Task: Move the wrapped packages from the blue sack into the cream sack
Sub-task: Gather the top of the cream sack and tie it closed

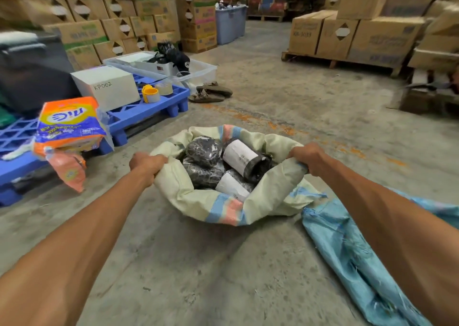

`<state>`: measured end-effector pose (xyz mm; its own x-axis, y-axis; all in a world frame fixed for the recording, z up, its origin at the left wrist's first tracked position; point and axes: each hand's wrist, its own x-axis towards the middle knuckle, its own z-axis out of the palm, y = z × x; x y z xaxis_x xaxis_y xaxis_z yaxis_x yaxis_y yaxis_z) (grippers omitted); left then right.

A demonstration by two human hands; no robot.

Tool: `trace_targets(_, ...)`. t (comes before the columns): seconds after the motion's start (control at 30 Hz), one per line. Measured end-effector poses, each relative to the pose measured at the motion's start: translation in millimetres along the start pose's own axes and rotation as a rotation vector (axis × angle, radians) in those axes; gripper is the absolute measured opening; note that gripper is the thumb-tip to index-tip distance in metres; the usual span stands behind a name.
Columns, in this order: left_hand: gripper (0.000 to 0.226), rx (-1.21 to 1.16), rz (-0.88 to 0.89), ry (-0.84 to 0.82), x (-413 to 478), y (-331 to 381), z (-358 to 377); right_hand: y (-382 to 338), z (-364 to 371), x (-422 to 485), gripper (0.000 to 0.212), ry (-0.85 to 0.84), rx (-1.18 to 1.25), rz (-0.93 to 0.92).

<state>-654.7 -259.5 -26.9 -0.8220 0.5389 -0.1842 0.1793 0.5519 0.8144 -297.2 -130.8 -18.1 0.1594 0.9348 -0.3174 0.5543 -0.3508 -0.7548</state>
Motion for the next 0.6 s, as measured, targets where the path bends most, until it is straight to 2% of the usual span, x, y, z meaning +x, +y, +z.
trace_targets(0.13,0.029,0.307,0.291,0.192,-12,28,-43,-14,-34,-18,0.023,0.393,-0.348,-0.179)
trace_targets(0.2,0.026,0.377,0.277,0.216,-10,36,-69,-19,-57,-24,0.024,0.528,-0.354,-0.197)
trace_targets(0.23,0.023,0.413,0.229,0.177,-10,37,-79,-21,-67,-28,0.026,0.531,-0.347,-0.182)
trace_targets(0.3,0.022,0.393,0.067,-0.020,-13,35,-93,-21,-75,-34,0.032,0.409,-0.324,-0.120)
trace_targets(0.37,0.013,0.209,-0.099,-0.234,-21,26,-93,-21,-73,-47,0.022,0.209,-0.231,-0.051)
trace_targets(0.43,0.011,0.136,-0.179,-0.323,-34,21,-93,-23,-65,-66,0.006,0.040,-0.034,-0.004)
trace_targets(0.5,0.015,0.145,-0.202,-0.387,-44,22,-94,-27,-60,-76,0.006,-0.094,0.112,0.024)
trace_targets(0.57,0.007,0.123,-0.199,-0.452,-55,31,-99,-33,-67,-89,0.036,-0.281,0.213,0.158)
trace_targets(0.6,0.009,0.096,-0.185,-0.463,-58,37,-103,-36,-71,-92,0.051,-0.315,0.278,0.193)
